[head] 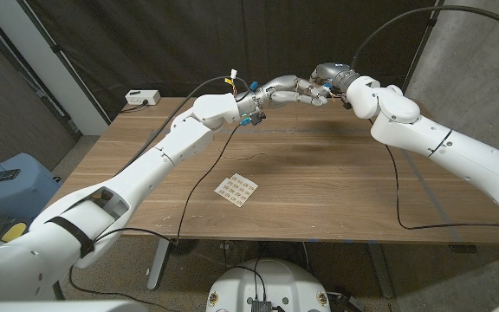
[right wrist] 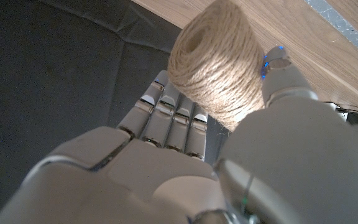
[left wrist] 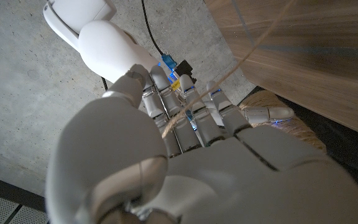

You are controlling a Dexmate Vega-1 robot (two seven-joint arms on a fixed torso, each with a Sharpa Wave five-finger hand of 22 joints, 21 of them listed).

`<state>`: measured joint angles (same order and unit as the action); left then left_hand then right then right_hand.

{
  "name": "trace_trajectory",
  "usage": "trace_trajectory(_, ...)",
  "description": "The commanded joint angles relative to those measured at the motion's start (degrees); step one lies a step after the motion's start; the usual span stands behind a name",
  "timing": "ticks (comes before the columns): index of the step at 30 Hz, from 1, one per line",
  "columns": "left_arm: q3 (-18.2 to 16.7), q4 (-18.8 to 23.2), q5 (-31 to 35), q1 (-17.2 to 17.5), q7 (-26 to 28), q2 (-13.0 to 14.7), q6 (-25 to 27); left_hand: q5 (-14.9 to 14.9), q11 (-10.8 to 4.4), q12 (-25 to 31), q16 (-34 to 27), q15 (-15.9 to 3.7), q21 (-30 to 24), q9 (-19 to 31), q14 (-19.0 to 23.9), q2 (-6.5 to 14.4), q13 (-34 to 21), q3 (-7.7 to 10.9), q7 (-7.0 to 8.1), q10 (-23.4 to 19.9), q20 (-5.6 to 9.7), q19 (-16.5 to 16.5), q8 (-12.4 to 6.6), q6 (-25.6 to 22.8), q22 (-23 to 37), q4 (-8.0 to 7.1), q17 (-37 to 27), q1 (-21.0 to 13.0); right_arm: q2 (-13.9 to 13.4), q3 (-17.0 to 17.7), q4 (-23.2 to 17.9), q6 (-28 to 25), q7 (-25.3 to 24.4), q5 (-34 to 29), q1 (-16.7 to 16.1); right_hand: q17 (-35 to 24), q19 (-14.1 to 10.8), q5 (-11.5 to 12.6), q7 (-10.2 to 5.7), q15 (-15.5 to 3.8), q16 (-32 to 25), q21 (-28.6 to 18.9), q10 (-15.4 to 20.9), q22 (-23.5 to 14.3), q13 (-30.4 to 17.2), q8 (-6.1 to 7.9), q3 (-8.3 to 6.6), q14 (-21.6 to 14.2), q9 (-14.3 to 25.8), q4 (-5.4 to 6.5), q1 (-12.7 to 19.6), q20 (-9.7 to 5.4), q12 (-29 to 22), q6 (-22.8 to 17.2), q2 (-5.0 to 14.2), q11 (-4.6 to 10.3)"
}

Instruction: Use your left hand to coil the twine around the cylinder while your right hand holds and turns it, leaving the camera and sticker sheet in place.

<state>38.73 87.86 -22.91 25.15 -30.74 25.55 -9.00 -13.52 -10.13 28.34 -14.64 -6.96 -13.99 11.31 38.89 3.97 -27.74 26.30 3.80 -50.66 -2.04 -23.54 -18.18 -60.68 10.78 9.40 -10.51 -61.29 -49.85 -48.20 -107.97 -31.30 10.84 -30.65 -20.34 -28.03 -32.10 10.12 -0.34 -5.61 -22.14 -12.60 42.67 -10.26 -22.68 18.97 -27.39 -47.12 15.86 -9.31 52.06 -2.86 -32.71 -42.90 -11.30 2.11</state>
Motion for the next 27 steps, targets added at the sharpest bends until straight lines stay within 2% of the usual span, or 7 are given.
trace_trajectory(1, -4.2, 4.0, -7.4, -1.0, -11.8, -0.3, 2.0, -0.8, 0.7, -3.1, 1.3, 0.42, -0.3, 0.3, 0.0, 1.1, -2.9, -1.1, -0.02, 0.4, -0.03, -0.2, 1.33, 1.3, 0.3, -0.22, -0.5, -0.1, 6.6, -4.6, 11.5, 3.4, 0.5, 0.2, 4.7, -1.9, -0.6, 0.3, -3.72, -7.4, 1.7, 0.2, 5.3, -0.2, -0.5, 0.14, 1.06, -1.2, 0.1, 0.47, 6.8, -0.43, -0.3, -4.1, 7.67, 4.85)
trace_trajectory(27, -4.7, 5.7, -7.6, -1.1, -12.1, -0.1, 2.3, -0.9, 0.85, -3.6, 1.5, 0.48, -0.3, 0.4, 0.2, 1.2, -3.2, -1.2, -0.15, 0.1, -0.03, -0.2, 1.51, 1.3, 0.3, -0.2, -0.5, -0.1, 6.7, -4.7, 12.3, 3.0, 0.4, 0.3, 5.1, -2.2, -0.5, 0.2, -3.69, -7.44, 2.1, 0.2, 5.5, -0.2, -0.5, 0.08, 1.37, -1.5, 0.1, 0.42, 7.0, -0.36, -0.3, -4.2, 8.01, 4.93)
